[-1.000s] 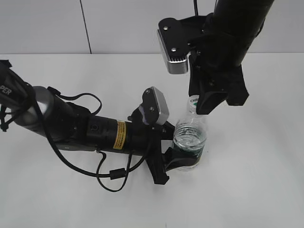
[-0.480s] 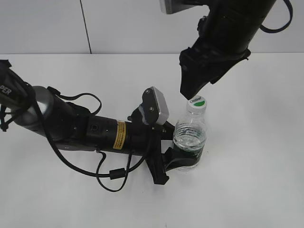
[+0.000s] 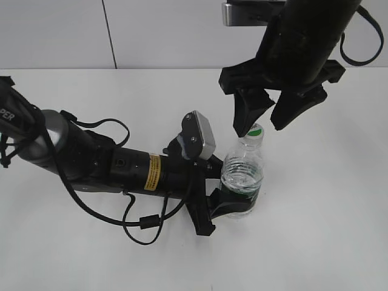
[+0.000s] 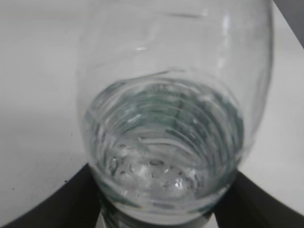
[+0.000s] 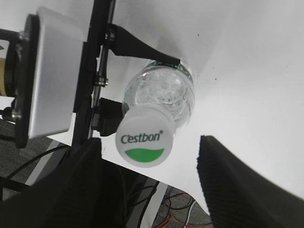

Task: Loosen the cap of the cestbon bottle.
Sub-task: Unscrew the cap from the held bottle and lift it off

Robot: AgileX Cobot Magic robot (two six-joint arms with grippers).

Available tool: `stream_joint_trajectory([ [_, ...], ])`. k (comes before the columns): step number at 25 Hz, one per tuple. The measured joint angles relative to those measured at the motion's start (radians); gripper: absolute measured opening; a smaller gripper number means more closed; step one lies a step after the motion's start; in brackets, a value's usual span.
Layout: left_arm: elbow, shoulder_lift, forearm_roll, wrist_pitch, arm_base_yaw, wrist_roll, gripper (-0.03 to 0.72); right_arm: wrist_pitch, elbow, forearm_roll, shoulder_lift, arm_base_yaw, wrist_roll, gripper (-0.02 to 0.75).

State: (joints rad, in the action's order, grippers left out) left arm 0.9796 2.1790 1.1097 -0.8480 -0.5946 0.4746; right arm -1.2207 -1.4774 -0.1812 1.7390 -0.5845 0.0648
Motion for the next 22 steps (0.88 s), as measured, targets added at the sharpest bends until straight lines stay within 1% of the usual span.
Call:
stream_joint_trajectory([
  [4, 0.0, 0.0, 0.0, 0.0, 0.0, 0.0, 0.412, -0.001, 0.011, -0.007, 0.0, 0.0, 0.017, 0.482],
  [8, 0.0, 0.0, 0.0, 0.0, 0.0, 0.0, 0.412, -0.001, 0.011, -0.044, 0.007, 0.0, 0.019, 0.482],
  [15, 0.0, 0.0, 0.001, 0.0, 0.0, 0.0, 0.412, -0.001, 0.011, -0.017, 0.047, 0.0, 0.022, 0.48],
  [18, 0.0, 0.0, 0.001, 0.0, 0.0, 0.0, 0.412, -0.001, 0.011, -0.014, 0.047, 0.0, 0.022, 0.448],
  [22, 0.0, 0.0, 0.001, 0.0, 0.0, 0.0, 0.412, 0.0, 0.01, -0.014, 0.047, 0.0, 0.023, 0.382],
])
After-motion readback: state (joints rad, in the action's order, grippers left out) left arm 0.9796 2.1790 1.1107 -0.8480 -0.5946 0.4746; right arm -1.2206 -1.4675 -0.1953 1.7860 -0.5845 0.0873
